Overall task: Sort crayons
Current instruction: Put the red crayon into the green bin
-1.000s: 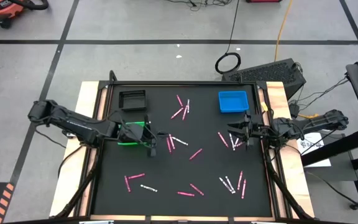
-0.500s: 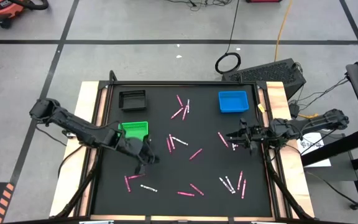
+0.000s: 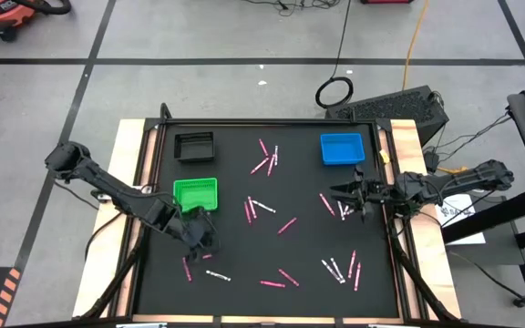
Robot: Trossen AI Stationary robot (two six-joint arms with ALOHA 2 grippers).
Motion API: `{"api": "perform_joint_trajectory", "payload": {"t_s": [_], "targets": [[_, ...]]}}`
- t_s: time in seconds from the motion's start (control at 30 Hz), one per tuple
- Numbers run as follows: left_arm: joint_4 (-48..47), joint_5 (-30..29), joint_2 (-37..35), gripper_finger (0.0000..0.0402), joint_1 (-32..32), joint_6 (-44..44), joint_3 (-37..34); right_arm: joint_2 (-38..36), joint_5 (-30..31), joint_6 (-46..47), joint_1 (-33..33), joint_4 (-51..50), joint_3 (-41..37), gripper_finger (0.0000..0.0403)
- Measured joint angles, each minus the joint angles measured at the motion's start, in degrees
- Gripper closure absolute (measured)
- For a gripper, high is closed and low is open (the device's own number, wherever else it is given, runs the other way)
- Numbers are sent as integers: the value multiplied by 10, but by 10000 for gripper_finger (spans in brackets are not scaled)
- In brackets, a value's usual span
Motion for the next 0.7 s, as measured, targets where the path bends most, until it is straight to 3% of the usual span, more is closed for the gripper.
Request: {"api": "perform_joint_trajectory", "payload": {"t_s": [0.1, 0.2, 0.43, 0.7], "targets": [[-28, 17, 0, 357, -2, -158, 0, 0, -2, -34, 0, 0, 0, 264], [-32, 43, 0, 357, -8, -236, 0, 0, -2, -49, 0, 0, 0, 264], [-35, 46, 0, 354, -7, -239, 0, -3, -3, -33, 1, -1, 0, 264], [-111, 36, 0, 307, -7, -202, 0, -2, 0, -33, 1, -1, 0, 263]]}}
